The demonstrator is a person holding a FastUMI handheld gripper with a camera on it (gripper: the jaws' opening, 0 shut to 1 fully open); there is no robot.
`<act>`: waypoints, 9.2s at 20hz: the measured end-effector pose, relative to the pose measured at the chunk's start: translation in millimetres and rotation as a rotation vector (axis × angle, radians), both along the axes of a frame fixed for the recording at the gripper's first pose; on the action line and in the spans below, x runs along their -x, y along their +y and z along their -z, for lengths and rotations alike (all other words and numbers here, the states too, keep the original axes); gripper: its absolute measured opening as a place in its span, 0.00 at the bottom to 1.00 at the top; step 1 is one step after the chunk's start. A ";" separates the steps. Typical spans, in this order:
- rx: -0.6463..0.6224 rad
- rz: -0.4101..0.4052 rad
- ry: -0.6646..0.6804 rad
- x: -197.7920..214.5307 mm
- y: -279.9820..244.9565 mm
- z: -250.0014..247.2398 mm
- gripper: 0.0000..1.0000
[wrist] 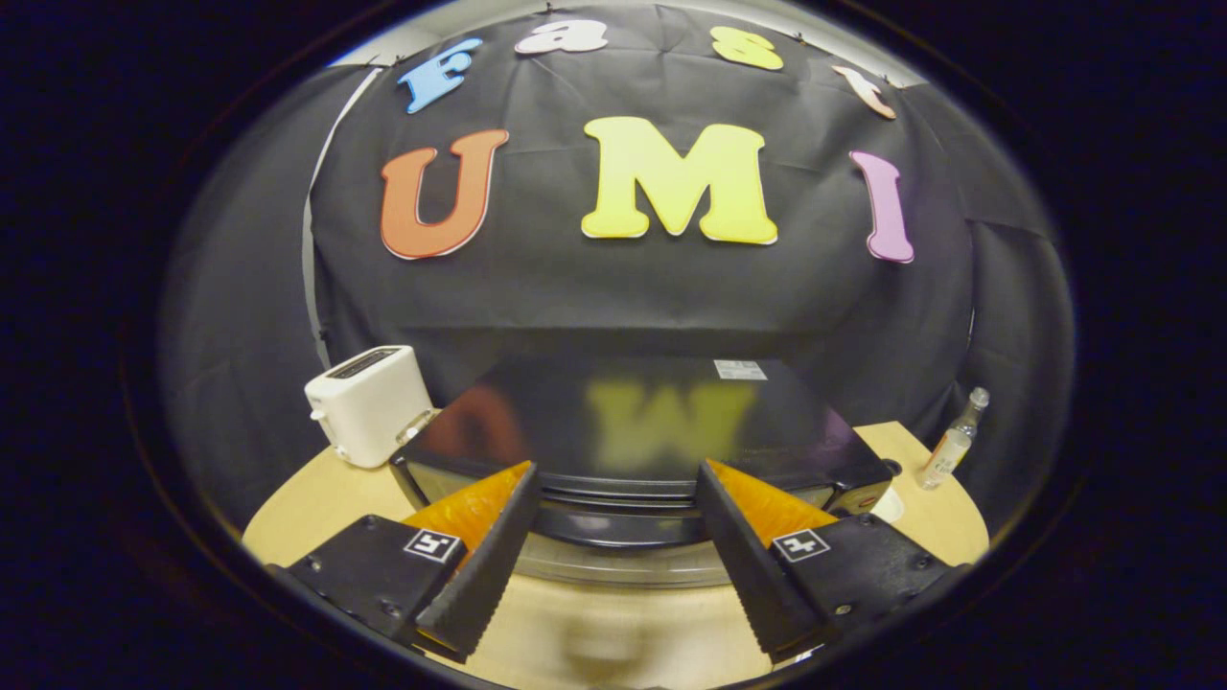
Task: Open the toaster oven, put the food inside, and close the toaster oven door.
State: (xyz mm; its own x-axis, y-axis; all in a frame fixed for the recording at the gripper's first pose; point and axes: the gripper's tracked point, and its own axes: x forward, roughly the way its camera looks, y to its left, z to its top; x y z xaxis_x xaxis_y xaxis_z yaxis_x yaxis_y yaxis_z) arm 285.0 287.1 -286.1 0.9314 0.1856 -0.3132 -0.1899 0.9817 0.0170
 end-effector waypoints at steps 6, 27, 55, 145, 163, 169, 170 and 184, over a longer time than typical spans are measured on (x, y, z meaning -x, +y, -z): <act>0.024 0.000 0.014 27.7 -2.5 5.5 1.00; 0.069 -0.029 0.302 146.3 -24.2 123.3 1.00; 0.079 -0.088 0.449 125.4 -277.3 109.0 0.99; 0.029 -0.025 0.298 200.3 -77.5 98.1 0.98; 0.080 -0.008 0.440 178.2 -54.1 210.0 0.98; 0.059 0.012 0.446 160.5 -53.8 209.8 0.98; 0.052 0.000 0.453 162.1 -51.2 205.9 0.98; -0.010 -0.043 0.353 137.7 -46.5 117.0 1.00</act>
State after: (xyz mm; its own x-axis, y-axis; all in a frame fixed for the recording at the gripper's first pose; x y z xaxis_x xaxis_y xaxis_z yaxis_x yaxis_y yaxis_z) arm 147.3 240.6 -403.0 0.7573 0.2274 -0.6123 -0.2120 0.9723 0.0988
